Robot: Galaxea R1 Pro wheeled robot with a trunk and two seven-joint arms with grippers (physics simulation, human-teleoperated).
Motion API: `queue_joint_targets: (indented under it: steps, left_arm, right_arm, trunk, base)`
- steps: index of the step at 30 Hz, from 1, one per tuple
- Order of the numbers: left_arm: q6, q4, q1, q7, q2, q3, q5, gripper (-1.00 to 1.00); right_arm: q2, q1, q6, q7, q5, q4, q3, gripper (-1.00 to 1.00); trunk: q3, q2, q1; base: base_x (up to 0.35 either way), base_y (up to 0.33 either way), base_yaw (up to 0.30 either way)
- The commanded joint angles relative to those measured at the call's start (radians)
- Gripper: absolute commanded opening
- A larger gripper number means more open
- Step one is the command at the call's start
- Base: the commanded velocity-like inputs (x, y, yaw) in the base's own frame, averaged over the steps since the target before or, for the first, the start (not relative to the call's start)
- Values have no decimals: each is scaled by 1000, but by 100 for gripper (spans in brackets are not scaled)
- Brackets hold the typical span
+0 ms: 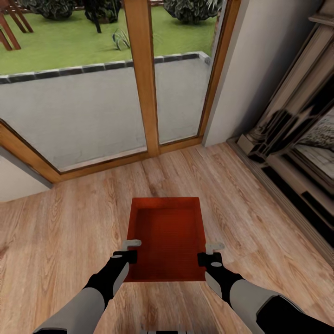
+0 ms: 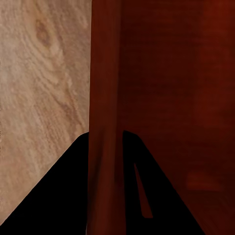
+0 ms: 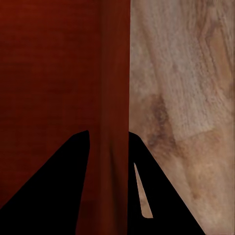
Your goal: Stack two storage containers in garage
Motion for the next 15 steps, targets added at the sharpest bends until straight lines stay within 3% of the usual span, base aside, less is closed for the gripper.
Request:
queue_joint_targets:
  steps: [1,15]
  left_arm:
    - [6,2,1,7,0,-2,7,-100]
    - [6,2,1,6,-1,-2,7,-100]
  right_arm:
    - [0,-1,-40,5,3,-31,14,-100]
    - [0,-1,-41,25,4,-31,12,-100]
  trunk:
    - [3,7,-4]
    - [47,105,-58]
  base:
    - [0,0,0]
    - [0,0,0]
